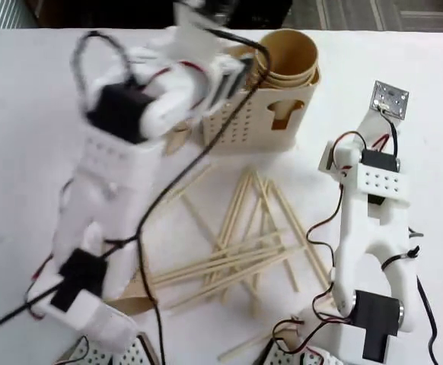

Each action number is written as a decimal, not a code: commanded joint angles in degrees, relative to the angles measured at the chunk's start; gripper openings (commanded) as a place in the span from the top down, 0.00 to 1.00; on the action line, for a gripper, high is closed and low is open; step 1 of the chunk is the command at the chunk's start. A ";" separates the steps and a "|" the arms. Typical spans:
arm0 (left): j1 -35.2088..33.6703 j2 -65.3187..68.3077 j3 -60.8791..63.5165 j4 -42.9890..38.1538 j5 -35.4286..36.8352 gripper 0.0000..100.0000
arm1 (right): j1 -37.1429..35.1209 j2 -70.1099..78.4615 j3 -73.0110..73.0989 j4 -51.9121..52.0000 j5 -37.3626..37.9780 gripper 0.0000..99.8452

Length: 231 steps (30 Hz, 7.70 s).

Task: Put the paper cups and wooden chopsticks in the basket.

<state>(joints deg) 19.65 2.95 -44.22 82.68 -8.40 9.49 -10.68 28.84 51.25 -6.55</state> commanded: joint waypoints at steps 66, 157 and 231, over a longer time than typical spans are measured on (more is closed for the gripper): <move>-0.13 -44.00 95.21 12.04 -51.78 0.84 | -7.60 -21.67 15.74 -4.53 7.82 0.82; -38.46 -48.40 97.23 -30.95 -8.70 0.76 | -7.78 -21.67 16.26 -4.62 9.32 0.82; -42.51 -22.64 82.99 -31.47 -14.59 0.89 | -7.78 -21.67 16.26 -4.53 9.41 0.82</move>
<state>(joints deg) -21.93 -19.82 40.70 51.65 -22.02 2.37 -30.37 45.36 47.47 2.24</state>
